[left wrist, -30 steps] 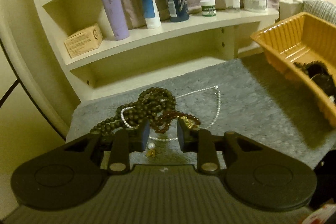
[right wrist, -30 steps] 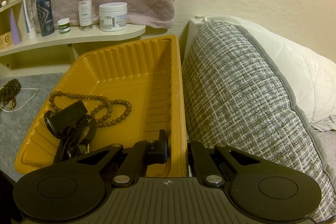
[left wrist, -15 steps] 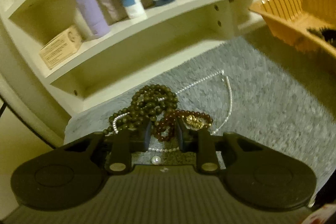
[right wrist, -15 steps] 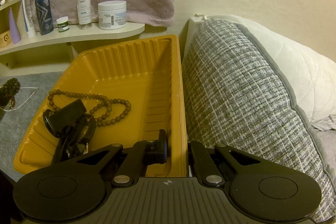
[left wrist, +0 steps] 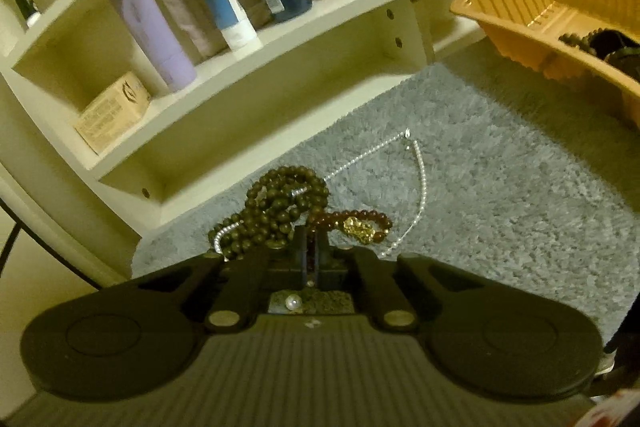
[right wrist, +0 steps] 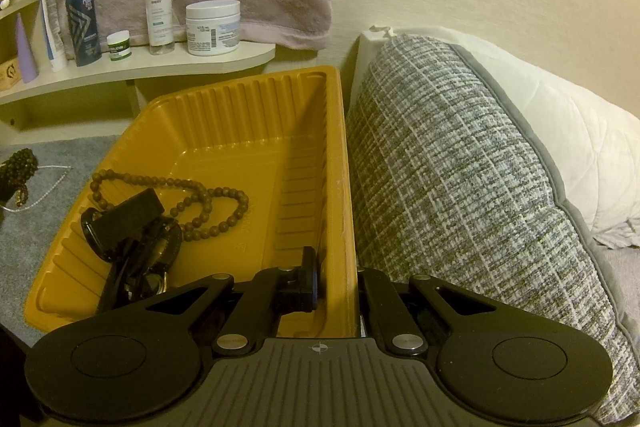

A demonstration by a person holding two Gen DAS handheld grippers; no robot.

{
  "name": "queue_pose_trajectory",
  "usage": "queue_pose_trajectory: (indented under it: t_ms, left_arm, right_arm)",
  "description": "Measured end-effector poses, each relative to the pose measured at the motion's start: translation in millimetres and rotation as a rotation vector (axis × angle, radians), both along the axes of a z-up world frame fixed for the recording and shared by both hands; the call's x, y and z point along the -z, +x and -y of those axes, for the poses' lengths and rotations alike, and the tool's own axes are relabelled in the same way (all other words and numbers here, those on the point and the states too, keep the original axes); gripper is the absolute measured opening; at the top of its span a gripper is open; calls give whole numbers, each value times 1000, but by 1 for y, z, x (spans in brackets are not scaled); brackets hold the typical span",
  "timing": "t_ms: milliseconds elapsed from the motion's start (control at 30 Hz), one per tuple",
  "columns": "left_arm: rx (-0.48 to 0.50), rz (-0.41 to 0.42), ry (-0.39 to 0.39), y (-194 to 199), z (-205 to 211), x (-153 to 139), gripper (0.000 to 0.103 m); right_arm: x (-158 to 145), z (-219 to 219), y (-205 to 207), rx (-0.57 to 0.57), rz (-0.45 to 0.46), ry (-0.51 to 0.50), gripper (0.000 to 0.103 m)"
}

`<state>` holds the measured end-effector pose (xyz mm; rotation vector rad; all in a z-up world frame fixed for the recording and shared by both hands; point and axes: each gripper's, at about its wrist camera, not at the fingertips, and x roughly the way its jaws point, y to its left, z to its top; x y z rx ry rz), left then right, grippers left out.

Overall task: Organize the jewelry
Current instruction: 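Lift the dark bead strand with the left tool and release it into the tray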

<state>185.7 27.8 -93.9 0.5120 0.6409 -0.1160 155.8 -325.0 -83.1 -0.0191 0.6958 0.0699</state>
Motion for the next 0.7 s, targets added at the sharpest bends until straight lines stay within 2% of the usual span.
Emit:
queue_pose_trajectory:
  t_ms: [467, 700]
  left_arm:
    - [24, 85, -7, -13, 2, -30, 2]
    - [55, 128, -24, -15, 9, -54, 2]
  right_arm:
    - [-1, -1, -1, -4, 5, -5, 3]
    - [-2, -1, -1, -4, 5, -6, 3]
